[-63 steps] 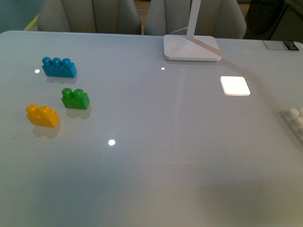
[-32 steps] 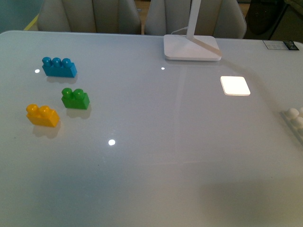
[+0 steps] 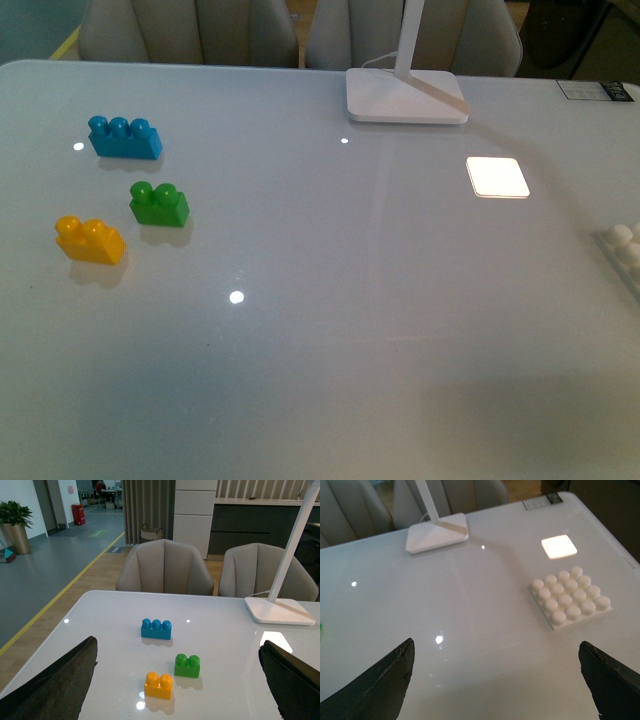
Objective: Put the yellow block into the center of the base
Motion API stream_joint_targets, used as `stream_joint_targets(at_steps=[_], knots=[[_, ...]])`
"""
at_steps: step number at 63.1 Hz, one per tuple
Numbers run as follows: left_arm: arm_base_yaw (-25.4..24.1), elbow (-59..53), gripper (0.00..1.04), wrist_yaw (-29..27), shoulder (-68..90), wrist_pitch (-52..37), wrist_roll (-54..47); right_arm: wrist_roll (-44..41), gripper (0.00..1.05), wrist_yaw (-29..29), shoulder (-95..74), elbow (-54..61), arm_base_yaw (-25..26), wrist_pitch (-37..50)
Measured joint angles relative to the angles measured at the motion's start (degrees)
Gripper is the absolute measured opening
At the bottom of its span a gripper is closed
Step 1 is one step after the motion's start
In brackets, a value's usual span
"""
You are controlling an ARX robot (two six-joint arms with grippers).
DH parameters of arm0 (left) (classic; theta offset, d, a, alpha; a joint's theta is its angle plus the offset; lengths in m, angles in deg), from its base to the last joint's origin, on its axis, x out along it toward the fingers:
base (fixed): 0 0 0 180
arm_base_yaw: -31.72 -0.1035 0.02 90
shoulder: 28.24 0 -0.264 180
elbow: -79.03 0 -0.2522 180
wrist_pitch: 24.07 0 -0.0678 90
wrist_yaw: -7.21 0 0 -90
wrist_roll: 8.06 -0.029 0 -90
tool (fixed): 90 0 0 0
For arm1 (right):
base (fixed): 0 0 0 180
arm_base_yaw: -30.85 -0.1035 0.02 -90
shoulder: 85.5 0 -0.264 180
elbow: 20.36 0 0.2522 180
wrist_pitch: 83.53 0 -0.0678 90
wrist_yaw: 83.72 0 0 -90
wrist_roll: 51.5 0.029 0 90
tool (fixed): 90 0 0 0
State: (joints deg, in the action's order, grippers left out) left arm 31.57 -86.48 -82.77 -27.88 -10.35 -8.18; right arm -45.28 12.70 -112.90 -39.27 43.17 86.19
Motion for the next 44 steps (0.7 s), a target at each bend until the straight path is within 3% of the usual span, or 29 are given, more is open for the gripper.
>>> stream_joint_targets(at_steps=[11,20,30,44], knots=[[0.0,0.0,0.97,0.0,0.0,0.0,0.0,-10.3,0.96,9.5,-35.3,-5.9,13.7,30.5],[0.0,0.0,0.97,0.0,0.0,0.0,0.0,-16.6,0.96,15.1,-61.0,-15.6,18.6,44.3],[0.0,0.0,0.97,0.0,0.0,0.0,0.0,-17.7,0.96,22.5,-80.4,-27.6,20.8,43.2],[0.0,0.0,0.97,0.0,0.0,0.0,0.0,-20.5,0.96,25.2,-96.1,-40.4,21.6,38.4]])
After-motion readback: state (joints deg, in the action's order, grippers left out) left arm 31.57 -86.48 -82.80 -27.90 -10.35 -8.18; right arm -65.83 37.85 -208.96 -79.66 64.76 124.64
